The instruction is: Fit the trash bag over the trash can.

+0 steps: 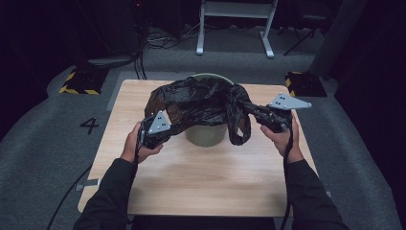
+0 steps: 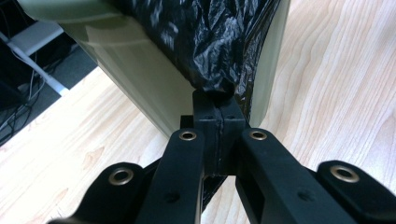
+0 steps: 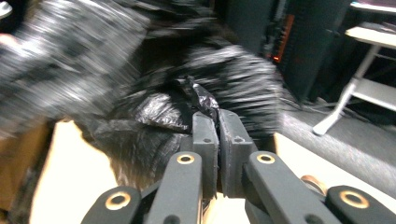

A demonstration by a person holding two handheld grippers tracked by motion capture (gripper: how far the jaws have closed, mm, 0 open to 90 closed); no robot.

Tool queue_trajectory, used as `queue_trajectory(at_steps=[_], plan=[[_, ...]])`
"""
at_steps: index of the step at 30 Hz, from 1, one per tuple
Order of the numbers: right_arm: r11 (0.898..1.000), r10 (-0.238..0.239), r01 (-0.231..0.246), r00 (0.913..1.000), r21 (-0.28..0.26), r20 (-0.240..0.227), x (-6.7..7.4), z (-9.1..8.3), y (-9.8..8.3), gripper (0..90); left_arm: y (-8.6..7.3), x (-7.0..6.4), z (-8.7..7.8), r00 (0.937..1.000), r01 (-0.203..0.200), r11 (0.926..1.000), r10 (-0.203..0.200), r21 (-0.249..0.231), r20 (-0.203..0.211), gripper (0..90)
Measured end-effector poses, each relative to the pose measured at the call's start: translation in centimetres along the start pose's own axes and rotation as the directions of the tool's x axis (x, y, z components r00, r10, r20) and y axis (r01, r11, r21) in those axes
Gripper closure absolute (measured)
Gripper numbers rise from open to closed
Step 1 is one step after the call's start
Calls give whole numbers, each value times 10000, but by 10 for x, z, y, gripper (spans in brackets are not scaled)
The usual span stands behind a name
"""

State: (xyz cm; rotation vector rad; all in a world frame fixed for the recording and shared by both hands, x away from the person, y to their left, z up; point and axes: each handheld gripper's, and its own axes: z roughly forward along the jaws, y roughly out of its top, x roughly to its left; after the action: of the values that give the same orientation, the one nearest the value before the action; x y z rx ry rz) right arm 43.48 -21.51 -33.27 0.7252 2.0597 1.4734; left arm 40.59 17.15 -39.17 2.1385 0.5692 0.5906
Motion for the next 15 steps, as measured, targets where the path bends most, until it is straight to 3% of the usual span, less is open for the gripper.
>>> queue_trajectory(at_steps=[3,8,11,13,15], plan=[[9987,506,-505,9977,-28,458,-12,-1,-3,879,-1,1,0,10000,56,10000,-56,-11,-7,896],[9946,910,-952,9917,419,912,-27,3,-10,884,-3,-1,-7,9998,33,9994,-27,-331,187,888],[9886,1441,-1468,9869,337,732,-35,3,-16,870,-6,-2,-14,9998,-2,9993,9,-387,183,887],[9858,1614,-1642,9843,358,707,-38,1,-19,805,-9,-1,-18,10000,63,9993,-60,-361,78,885],[9828,1771,-1806,9810,396,795,-40,1,-20,639,-10,0,-22,9999,170,9989,-169,-438,26,874]])
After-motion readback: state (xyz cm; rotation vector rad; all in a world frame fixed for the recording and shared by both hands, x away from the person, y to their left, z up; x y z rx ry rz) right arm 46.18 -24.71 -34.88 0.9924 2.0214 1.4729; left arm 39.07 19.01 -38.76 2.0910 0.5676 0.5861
